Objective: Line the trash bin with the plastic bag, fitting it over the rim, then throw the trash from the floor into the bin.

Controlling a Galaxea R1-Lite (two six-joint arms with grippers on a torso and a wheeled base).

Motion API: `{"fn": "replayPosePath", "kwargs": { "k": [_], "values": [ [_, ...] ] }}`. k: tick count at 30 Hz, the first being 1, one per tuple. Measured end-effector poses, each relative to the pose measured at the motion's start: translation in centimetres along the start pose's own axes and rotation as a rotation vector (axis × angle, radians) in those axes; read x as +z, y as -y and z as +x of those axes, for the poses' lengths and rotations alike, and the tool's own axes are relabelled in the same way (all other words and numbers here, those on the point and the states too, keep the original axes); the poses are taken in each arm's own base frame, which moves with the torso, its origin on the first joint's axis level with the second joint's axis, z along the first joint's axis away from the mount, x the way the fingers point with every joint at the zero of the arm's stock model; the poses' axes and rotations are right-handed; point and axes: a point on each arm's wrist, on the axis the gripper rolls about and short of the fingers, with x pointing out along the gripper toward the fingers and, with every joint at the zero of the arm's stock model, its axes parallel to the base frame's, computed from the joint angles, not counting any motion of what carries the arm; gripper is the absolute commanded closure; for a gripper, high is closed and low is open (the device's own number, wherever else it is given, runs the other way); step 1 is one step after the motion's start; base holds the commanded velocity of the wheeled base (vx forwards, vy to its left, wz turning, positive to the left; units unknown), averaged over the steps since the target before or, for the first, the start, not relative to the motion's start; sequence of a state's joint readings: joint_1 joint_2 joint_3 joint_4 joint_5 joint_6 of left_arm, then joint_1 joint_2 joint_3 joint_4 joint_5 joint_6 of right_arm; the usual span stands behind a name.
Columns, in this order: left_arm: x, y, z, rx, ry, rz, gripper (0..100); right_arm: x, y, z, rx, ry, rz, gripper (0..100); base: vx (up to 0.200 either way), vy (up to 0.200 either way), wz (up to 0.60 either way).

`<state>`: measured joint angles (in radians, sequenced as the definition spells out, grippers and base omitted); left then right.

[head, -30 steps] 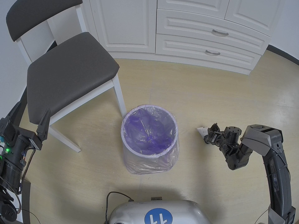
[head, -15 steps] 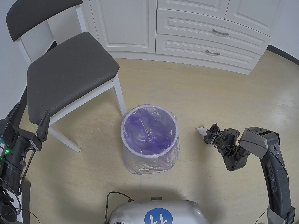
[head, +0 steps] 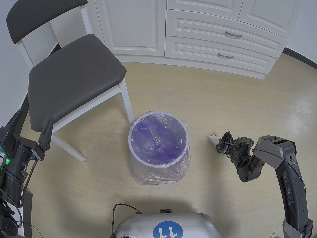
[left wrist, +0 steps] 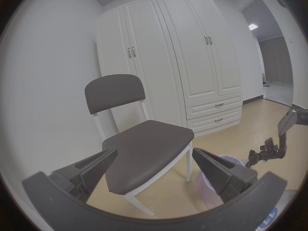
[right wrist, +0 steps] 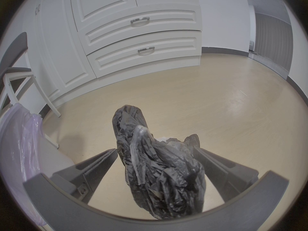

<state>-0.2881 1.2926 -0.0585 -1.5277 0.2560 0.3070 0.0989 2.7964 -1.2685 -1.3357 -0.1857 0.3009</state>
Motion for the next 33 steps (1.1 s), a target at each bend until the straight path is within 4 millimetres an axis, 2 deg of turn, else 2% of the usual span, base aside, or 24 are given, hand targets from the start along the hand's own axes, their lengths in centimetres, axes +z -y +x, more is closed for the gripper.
{"fn": "replayPosePath", "kwargs": {
  "k": [5,6,23,33],
  "values": [
    [-0.08,0.02,-0.07,-0.003,-0.004,0.002,0,-0.01,0.0,0.0,0.0,0.0,0.0,0,0.0,0.0,0.0],
    [-0.08,0.02,-0.07,-0.003,-0.004,0.002,0,-0.01,0.02,0.0,-0.001,0.0,0.0,100,0.0,0.0,0.0],
    [-0.19,0.02,-0.14,-0.003,-0.009,0.004,0,0.01,0.06,-0.01,0.001,0.005,0.002,100,0.0,0.0,0.0],
    [-0.35,0.27,-0.17,-0.017,-0.018,0.004,0,0.09,-0.2,-0.06,0.009,0.024,-0.055,100,0.0,0.0,0.0]
  ]
}}
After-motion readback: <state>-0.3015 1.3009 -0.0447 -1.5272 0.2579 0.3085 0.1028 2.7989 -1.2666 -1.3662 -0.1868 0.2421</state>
